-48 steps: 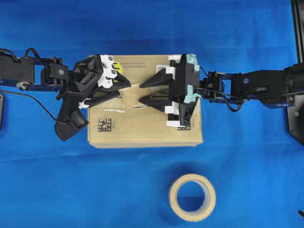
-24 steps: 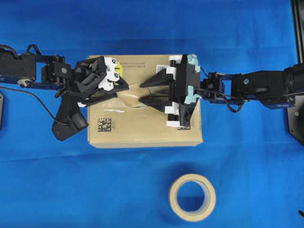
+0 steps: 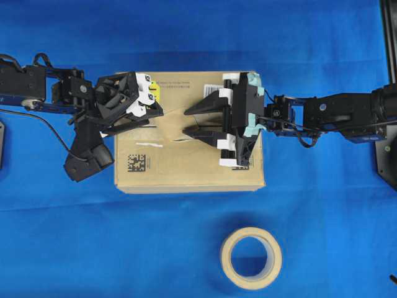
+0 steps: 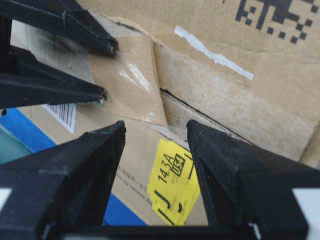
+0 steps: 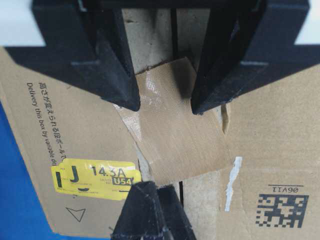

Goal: Apply tape along the seams of the closed cardboard box to seal it securely.
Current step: 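Press the tape flat along the seam with both grippers facing each other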

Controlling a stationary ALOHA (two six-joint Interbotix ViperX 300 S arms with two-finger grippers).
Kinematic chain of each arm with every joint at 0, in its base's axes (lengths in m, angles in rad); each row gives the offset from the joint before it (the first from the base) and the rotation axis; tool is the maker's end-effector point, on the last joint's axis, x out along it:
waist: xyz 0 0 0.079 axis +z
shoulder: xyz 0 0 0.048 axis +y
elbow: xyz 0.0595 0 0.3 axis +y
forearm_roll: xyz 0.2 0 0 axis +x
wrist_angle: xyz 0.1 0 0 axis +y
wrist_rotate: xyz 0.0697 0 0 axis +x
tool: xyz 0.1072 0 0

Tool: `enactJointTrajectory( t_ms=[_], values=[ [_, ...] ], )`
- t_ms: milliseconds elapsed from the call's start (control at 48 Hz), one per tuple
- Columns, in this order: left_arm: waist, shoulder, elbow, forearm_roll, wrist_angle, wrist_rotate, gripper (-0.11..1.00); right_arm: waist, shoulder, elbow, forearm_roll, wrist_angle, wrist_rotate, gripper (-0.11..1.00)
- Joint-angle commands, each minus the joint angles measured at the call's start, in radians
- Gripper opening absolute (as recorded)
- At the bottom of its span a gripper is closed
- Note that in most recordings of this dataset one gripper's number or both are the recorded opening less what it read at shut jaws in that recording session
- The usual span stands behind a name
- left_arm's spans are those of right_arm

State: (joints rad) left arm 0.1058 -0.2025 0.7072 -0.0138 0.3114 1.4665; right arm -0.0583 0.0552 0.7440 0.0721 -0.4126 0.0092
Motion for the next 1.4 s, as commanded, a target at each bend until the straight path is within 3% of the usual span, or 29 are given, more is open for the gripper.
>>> enactJointTrajectory(
  t_ms=[0,146,271,417,459,480,646,688,792,897,1001,1063,1230,1376],
  values=[
    [0.008,-0.038,-0.014,-0.005,-0.018,-0.012,0.52,0.003,-0.011,-0.008,0.002,-0.009,-0.002,0.48],
    [0.003,-0.075,0.015,-0.032,-0.124,-0.049,0.52,0.003,-0.009,-0.008,0.002,-0.017,-0.002,0.48],
    [-0.011,-0.097,0.052,-0.040,-0.265,-0.192,0.52,0.003,-0.011,-0.008,0.002,-0.018,-0.002,0.48],
    [-0.021,-0.097,0.077,-0.040,-0.414,-0.494,0.50,0.003,-0.011,-0.008,0.003,-0.018,-0.002,0.48],
    [-0.023,-0.095,0.083,-0.040,-0.453,-0.601,0.48,0.003,-0.011,-0.008,0.002,-0.018,-0.002,0.48],
    [-0.023,-0.092,0.087,-0.040,-0.474,-0.686,0.48,0.003,-0.011,-0.008,0.002,-0.018,-0.002,0.48],
    [-0.025,-0.075,0.112,-0.032,-0.551,-1.117,0.38,0.003,-0.009,-0.008,0.003,-0.025,-0.002,0.48],
    [-0.025,-0.072,0.118,-0.029,-0.565,-1.197,0.32,0.003,-0.009,-0.008,0.003,-0.028,-0.002,0.48],
    [-0.026,-0.054,0.137,-0.028,-0.583,-1.308,0.15,0.003,-0.011,-0.008,0.002,-0.031,-0.002,0.48],
    [-0.028,-0.025,0.152,-0.028,-0.597,-1.347,0.02,0.003,-0.011,-0.008,0.002,-0.031,-0.002,0.48],
    [-0.034,0.020,0.149,-0.028,-0.604,-1.358,0.01,0.003,-0.009,-0.008,0.002,-0.034,-0.002,0.44],
    [-0.035,0.043,0.141,-0.028,-0.604,-1.359,0.01,0.003,-0.011,-0.008,0.003,-0.040,-0.002,0.36],
    [-0.035,0.094,0.137,-0.029,-0.604,-1.359,0.01,0.003,-0.011,-0.006,0.002,-0.038,-0.002,-0.01],
    [-0.029,0.126,0.150,-0.028,-0.601,-1.358,0.01,0.003,-0.011,-0.008,0.002,-0.041,0.000,-0.02]
  ],
)
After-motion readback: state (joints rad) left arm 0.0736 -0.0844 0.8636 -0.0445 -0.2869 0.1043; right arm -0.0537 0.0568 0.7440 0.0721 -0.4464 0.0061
